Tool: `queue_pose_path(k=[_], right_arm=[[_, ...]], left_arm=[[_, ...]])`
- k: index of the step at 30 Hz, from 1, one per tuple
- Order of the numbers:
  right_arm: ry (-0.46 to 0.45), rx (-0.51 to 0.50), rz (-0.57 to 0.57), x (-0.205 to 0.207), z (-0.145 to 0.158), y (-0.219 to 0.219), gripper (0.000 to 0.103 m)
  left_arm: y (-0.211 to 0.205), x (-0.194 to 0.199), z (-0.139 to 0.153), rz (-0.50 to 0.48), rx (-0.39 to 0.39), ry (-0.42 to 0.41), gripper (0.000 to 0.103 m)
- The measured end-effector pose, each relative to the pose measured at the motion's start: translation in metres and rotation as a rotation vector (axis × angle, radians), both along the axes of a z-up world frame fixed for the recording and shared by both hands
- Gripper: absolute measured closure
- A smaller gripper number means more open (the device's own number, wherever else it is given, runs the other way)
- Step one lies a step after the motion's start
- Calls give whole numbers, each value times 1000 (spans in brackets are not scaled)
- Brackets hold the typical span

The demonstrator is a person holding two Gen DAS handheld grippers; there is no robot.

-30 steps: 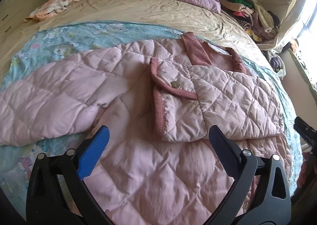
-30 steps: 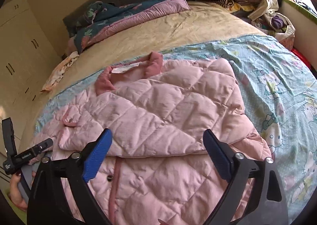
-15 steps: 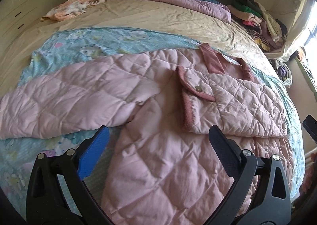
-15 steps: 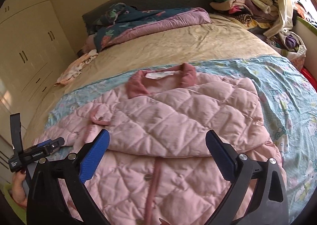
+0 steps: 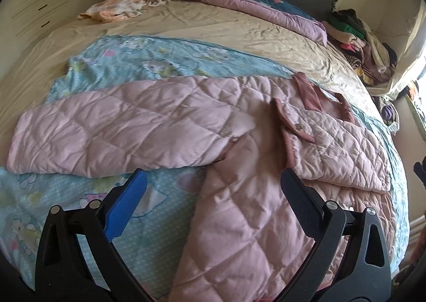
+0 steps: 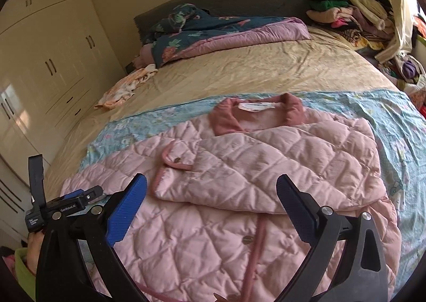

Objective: Fold large clothes
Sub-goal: 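Move the left tool to the other sleeve cuff and close on it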

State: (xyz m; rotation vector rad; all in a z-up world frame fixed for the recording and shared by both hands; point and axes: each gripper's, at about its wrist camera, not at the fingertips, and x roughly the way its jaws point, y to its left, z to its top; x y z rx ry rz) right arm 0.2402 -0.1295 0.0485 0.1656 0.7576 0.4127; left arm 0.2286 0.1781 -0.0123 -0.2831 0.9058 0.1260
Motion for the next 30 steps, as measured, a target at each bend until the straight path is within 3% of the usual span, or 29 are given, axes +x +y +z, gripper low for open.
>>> queue_pose_path(k=[30], right_arm=[[-2, -61, 225, -2, -2, 127, 6]], left_arm=[[105, -43, -24, 198, -30, 26, 9]])
